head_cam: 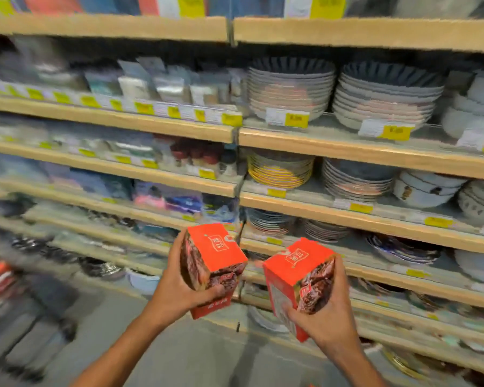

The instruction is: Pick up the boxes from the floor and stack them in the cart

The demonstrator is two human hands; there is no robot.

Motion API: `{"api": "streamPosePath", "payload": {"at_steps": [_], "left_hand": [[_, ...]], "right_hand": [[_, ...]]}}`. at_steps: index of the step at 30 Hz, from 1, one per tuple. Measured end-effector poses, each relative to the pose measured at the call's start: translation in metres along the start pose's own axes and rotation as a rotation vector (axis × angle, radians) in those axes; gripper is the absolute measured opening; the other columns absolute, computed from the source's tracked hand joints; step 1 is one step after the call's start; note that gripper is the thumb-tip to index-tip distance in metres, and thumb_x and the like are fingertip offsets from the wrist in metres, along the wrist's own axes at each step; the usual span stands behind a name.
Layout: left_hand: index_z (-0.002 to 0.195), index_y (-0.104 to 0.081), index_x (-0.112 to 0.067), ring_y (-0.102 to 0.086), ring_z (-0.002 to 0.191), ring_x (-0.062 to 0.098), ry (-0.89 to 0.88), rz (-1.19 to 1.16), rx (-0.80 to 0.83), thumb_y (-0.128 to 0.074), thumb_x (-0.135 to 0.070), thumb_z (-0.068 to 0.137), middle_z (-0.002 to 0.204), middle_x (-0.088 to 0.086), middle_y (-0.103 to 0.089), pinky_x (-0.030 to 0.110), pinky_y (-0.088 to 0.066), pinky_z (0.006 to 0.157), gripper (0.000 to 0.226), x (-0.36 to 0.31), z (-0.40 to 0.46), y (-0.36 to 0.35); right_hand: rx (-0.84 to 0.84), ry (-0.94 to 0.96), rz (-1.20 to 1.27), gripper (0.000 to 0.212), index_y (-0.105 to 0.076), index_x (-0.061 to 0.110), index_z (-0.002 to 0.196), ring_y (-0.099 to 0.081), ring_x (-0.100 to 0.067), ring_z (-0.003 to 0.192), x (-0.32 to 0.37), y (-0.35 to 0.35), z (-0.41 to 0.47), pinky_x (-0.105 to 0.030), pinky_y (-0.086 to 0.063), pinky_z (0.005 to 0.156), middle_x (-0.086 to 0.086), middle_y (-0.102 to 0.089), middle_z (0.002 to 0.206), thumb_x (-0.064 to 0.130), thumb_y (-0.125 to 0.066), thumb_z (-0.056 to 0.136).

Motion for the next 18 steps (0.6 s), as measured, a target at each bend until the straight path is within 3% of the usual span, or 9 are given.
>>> {"api": "streamPosePath", "payload": {"at_steps": [3,8,11,14,15,18], "left_hand": [[0.142,-0.017,-0.056,-0.043,0.128,-0.016,0.006,-0.003,-0.117,-0.098,-0.034,0.052,0.134,-0.044,-0.042,-0.001,-0.037,0.092,0.123,0.017,-0.015,0.062],[0.155,-0.018,-0.033,-0.042,0.135,-0.005,0.032,-0.03,-0.224,-0.094,-0.041,0.05,0.146,-0.027,-0.042,0.004,-0.038,0.098,0.13,0.045,-0.034,0.172],[0.155,-0.015,-0.038,-0.039,0.135,-0.009,0.026,-0.014,-0.306,-0.094,-0.044,0.052,0.147,-0.03,-0.04,0.005,-0.035,0.101,0.129,0.059,-0.049,0.249],[0.155,-0.011,-0.041,-0.036,0.138,-0.008,0.038,0.023,-0.39,-0.093,-0.047,0.054,0.153,-0.022,-0.034,0.02,-0.032,0.109,0.129,0.07,-0.067,0.322],[0.154,-0.011,-0.042,-0.035,0.139,-0.007,0.046,0.034,-0.422,-0.092,-0.047,0.055,0.154,-0.021,-0.033,0.022,-0.031,0.11,0.128,0.075,-0.075,0.345],[0.15,-0.012,-0.049,-0.034,0.14,-0.006,0.047,0.098,-0.502,-0.092,-0.044,0.056,0.154,-0.021,-0.031,0.01,-0.029,0.108,0.123,0.087,-0.097,0.406]], "right_hand": [[0.088,0.057,0.017,0.144,-0.011,0.051,0.153,-0.043,-0.013,0.14,0.036,-0.058,0.008,-0.05,-0.042,0.113,0.011,-0.038,0.152,0.079,-0.087,0.034],[0.218,0.165,-0.002,0.136,-0.005,0.062,0.148,-0.035,0.0,0.142,0.093,-0.169,0.013,-0.037,-0.036,0.116,0.024,-0.028,0.155,0.06,-0.094,0.046],[0.298,0.182,0.028,0.137,-0.001,0.063,0.148,-0.035,0.004,0.139,0.124,-0.248,0.012,-0.037,-0.037,0.114,0.03,-0.028,0.15,0.053,-0.095,0.05],[0.36,0.222,0.054,0.13,0.001,0.069,0.139,-0.029,0.032,0.121,0.16,-0.319,0.008,-0.019,-0.034,0.103,0.051,-0.023,0.134,0.06,-0.091,0.047],[0.385,0.233,0.054,0.13,0.002,0.07,0.136,-0.029,0.034,0.117,0.173,-0.343,0.005,-0.016,-0.032,0.101,0.052,-0.022,0.131,0.063,-0.089,0.044],[0.462,0.254,0.034,0.138,0.004,0.066,0.141,-0.034,0.015,0.128,0.198,-0.412,-0.003,-0.025,-0.03,0.107,0.031,-0.028,0.144,0.053,-0.095,0.047]]}}
Point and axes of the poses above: each hand's wrist, its own z-axis towards the middle knuckle, its own y-axis out of the back of the hand, x = y × z, the point moved 6 cm from there along z, towards the middle knuckle
